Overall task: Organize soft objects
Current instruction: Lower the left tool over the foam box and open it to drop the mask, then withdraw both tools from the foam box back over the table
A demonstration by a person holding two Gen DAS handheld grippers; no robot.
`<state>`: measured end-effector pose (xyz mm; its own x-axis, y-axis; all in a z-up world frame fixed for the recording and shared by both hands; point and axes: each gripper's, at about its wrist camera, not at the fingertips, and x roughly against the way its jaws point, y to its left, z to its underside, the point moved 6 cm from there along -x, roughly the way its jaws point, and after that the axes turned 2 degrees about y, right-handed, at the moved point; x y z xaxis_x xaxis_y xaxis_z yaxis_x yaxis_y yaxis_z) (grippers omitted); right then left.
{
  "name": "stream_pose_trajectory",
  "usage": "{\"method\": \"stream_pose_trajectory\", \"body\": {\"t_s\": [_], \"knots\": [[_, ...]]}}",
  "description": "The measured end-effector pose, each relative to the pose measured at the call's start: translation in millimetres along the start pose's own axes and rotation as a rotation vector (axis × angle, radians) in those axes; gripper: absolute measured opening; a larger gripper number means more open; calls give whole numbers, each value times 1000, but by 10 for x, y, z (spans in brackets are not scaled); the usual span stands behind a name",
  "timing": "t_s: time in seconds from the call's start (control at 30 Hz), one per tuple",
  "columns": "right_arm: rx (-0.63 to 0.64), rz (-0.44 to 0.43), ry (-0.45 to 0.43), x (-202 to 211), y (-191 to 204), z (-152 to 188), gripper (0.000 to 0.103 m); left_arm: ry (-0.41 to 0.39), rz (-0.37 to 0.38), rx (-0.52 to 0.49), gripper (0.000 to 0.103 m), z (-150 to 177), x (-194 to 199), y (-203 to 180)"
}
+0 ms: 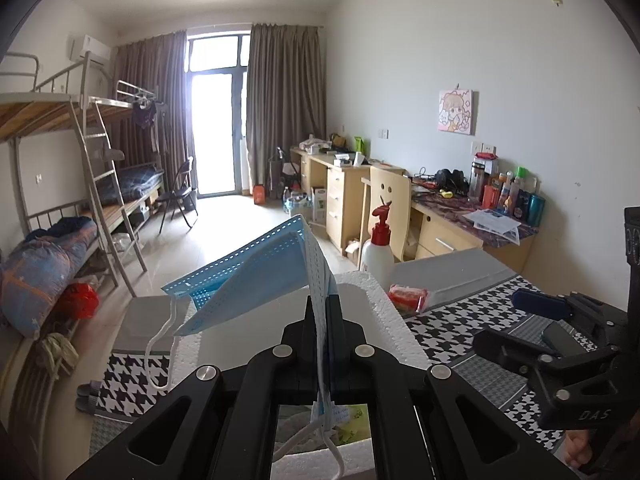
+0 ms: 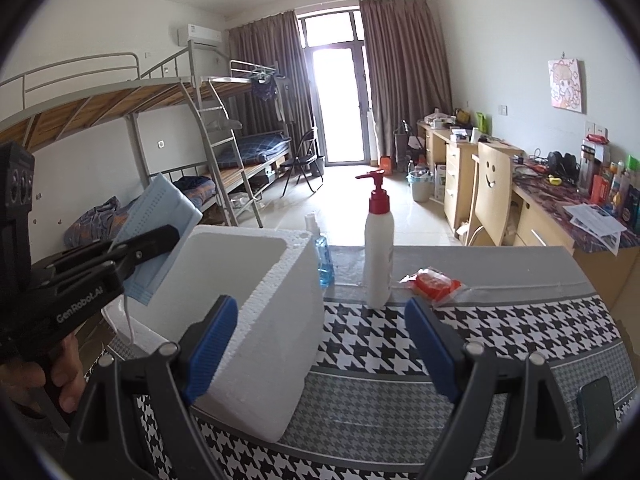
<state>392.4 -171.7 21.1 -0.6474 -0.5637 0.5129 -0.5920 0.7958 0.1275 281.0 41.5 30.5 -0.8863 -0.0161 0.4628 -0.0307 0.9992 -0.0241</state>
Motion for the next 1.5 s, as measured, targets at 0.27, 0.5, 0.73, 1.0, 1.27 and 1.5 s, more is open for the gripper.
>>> {"method": "stream_pose_trajectory", "body": {"t_s": [0.27,0.5,0.73,1.0,1.27,1.5], "knots": [[-14,9,1,18,-55,8,88,38,8,1,3,40,-129,-22],[-23,15,-2,45,-97,19,88,72,-13,6,60,91,-215,0],[-35,15,-5,68,-141,21,88,24,-43,-3,92,69,-76,-13],[-28,6,-24,161,-116,15,88,-48,-58,11,102,2,190,-3],[-12,-1,-43,308,8,42,88,-86,-62,13,102,35,418,-34],[1,-5,-64,472,115,59,88,-122,-63,13,102,91,668,-68]]}}
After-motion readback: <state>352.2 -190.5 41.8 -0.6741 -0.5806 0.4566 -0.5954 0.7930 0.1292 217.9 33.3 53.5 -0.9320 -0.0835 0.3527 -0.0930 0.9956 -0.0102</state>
